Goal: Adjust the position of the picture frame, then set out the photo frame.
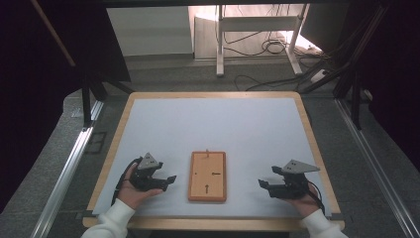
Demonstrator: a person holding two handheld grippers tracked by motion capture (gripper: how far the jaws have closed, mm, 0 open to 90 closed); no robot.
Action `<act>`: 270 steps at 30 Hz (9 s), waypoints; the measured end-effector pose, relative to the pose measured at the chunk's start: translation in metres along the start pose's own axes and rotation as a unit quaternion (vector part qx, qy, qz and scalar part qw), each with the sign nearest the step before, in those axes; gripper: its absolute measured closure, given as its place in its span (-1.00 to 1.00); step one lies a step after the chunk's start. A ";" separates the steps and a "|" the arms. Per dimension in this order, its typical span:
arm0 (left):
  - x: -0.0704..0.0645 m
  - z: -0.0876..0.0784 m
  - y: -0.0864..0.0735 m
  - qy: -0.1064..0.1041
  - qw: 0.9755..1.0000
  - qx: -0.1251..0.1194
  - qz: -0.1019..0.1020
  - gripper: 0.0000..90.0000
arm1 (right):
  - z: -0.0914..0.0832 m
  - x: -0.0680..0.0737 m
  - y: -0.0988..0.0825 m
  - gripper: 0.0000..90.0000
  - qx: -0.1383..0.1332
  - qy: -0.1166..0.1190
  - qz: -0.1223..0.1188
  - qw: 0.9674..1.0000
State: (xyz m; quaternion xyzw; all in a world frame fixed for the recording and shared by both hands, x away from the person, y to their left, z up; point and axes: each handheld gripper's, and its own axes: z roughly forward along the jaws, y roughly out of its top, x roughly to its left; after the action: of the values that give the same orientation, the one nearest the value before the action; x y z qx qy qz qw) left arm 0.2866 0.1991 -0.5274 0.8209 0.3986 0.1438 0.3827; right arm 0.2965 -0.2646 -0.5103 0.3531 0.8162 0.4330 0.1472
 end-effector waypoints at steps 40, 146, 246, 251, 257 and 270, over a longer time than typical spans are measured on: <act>-0.023 0.033 0.062 -0.069 0.995 -0.005 0.072 -0.30 | -0.003 0.014 -0.001 -0.52 -0.002 -0.002 0.008 1.000; 0.010 0.114 0.117 -0.213 0.975 0.055 0.038 0.83 | 0.074 0.138 0.032 -0.77 0.057 0.010 -0.245 0.968; 0.034 0.028 0.035 -0.054 0.999 0.000 0.007 -0.24 | 0.068 0.123 0.130 0.50 0.031 -0.017 -0.399 0.916; 0.036 0.028 0.033 -0.049 0.999 0.005 0.006 -0.24 | 0.072 0.120 0.139 0.54 0.029 -0.012 -0.399 0.916; 0.036 0.029 0.033 -0.045 0.999 0.005 0.007 -0.24 | 0.078 0.118 0.150 0.55 0.034 0.000 -0.399 0.916; 0.040 0.028 0.032 -0.039 0.999 0.001 0.003 -0.24 | 0.065 0.123 0.158 0.55 0.024 0.043 -0.390 0.920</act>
State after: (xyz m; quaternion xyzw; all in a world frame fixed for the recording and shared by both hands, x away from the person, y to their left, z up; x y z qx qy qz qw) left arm 0.3445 0.2031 -0.5253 0.8275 0.3811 0.1121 0.3967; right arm 0.3159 -0.0794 -0.4116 -0.0084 0.9047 0.3366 0.2610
